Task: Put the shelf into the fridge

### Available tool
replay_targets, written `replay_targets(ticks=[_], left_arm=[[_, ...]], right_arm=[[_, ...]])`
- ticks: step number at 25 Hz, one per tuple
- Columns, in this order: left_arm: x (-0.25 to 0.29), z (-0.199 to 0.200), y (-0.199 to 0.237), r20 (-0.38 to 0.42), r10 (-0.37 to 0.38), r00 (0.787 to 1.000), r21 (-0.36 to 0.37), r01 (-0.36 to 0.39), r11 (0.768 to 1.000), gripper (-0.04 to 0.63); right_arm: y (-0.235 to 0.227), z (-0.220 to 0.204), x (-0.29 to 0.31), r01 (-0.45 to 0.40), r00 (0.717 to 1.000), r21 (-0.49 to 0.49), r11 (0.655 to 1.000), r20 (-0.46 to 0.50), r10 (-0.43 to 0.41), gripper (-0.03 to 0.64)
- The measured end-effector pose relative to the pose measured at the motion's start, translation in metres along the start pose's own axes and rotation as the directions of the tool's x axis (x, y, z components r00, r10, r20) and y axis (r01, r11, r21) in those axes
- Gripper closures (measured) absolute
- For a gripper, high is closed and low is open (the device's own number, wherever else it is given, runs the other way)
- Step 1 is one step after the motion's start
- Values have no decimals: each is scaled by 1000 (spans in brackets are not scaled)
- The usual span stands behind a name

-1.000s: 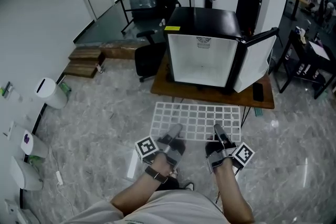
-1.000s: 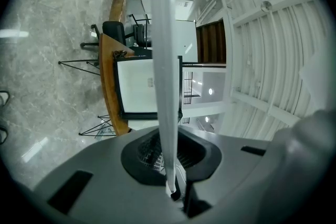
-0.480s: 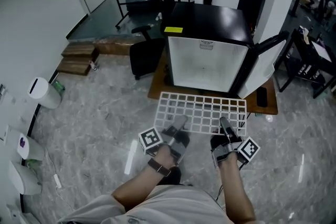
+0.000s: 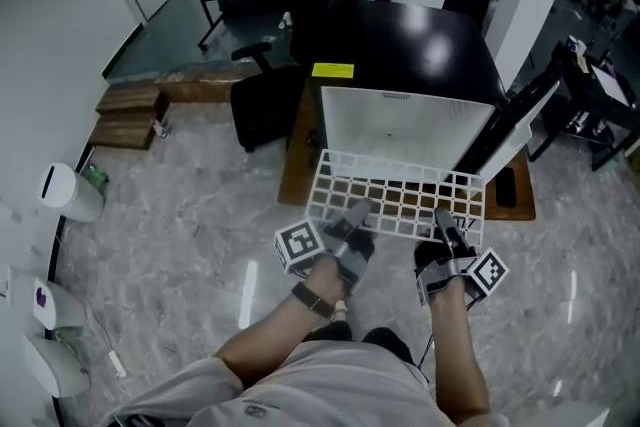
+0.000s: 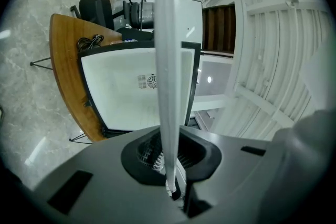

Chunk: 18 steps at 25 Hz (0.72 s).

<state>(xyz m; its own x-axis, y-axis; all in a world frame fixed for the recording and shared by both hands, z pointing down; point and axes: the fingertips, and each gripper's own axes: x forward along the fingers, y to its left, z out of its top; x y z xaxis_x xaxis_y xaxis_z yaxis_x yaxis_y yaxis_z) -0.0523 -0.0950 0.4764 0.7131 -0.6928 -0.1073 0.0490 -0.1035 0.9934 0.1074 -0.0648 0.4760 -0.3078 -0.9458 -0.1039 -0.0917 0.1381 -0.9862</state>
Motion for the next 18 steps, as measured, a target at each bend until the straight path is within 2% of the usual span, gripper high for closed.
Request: replay_targets(ticks=[3,8,18], left_arm=[[11,15,6,12,22,1000,27,-22,999,568],[35,33,14,25,47,999,10,-48,999,568],[78,60,20,80,43,996,4,-44,999,568]], right_arm=[[-5,4,18,-1,1000,5,1000,22,1,571],[-11,18,47,24,999,15,1000,38,-25,571],[-26,47,99,35,999,24,999,-22,-34,571]])
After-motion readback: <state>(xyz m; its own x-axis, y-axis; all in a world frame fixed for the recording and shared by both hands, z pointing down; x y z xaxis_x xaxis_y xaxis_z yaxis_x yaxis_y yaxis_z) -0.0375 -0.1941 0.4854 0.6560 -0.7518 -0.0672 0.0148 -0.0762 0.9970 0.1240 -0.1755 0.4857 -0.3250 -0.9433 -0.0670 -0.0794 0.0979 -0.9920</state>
